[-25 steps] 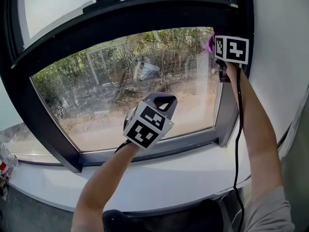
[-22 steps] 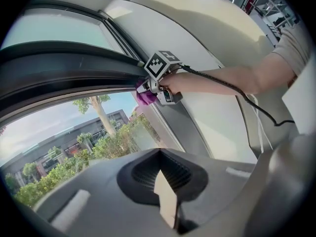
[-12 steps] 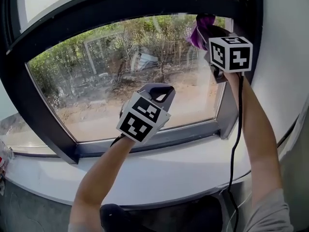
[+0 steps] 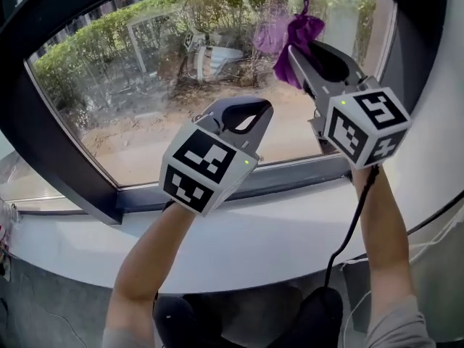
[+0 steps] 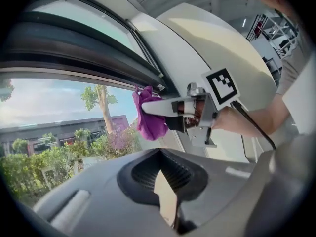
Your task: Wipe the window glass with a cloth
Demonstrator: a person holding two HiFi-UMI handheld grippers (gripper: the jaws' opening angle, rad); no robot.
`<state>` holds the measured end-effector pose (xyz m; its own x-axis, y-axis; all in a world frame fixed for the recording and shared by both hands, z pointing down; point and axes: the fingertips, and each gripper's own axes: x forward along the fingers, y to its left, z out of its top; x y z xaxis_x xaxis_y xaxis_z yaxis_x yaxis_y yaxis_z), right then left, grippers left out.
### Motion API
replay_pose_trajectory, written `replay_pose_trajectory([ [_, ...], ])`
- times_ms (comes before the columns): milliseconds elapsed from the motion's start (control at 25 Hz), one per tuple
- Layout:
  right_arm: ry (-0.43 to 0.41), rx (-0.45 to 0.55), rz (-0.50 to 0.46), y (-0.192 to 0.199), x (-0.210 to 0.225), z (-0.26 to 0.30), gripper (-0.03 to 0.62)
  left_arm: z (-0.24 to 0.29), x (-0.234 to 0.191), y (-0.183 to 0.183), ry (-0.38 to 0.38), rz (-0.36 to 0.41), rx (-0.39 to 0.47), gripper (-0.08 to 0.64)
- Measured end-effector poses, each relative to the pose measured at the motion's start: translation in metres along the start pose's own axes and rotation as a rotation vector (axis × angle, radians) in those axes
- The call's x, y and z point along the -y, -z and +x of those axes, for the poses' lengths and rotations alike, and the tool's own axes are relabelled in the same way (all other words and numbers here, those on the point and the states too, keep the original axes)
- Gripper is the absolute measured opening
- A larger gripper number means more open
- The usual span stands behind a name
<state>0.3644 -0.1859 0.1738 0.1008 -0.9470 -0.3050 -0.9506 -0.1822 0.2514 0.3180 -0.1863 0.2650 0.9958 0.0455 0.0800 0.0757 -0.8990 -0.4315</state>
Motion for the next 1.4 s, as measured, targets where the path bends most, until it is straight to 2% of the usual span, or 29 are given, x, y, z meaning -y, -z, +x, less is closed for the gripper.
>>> replay_pose_trajectory([
  [160, -0.040, -0.006, 0.025, 0.014, -0.036, 0.003, 0.106, -0.022, -0.022, 0.008, -0.009, -0.053, -0.019, 0.002],
  [280, -0.043, -0.074, 0.057, 0.014, -0.049, 0.011, 0.106, -0.040, -0.055, -0.003, -0.043, -0.109, -0.059, 0.002],
  [480, -0.046, -0.194, 0.217, 0.009, -0.070, 0.005, 0.106, -0.071, -0.062, -0.026, -0.029, -0.189, -0.127, 0.002],
  [760, -0.025, -0.337, 0.328, -0.051, -0.094, -0.031, 0.098, -0.117, -0.036, -0.079, -0.027, -0.363, -0.207, 0.002],
  [880, -0.037, -0.328, 0.348, -0.085, -0.098, -0.046, 0.100, -0.135, -0.026, -0.106, -0.056, -0.473, -0.220, 0.002],
  [960, -0.057, -0.314, 0.359, -0.111, -0.099, -0.060, 0.100, -0.140, -0.015, -0.133, -0.082, -0.514, -0.216, 0.002],
  [1080, -0.068, -0.317, 0.360, -0.149, -0.098, -0.081, 0.100, -0.146, 0.004, -0.170, -0.098, -0.544, -0.220, 0.002],
  [1200, -0.055, -0.343, 0.377, -0.178, -0.098, -0.098, 0.100, -0.156, 0.015, -0.198, -0.113, -0.543, -0.239, 0.002],
  [1400, -0.005, -0.376, 0.492, -0.208, -0.102, -0.118, 0.101, -0.178, 0.022, -0.241, -0.111, -0.529, -0.225, 0.002],
])
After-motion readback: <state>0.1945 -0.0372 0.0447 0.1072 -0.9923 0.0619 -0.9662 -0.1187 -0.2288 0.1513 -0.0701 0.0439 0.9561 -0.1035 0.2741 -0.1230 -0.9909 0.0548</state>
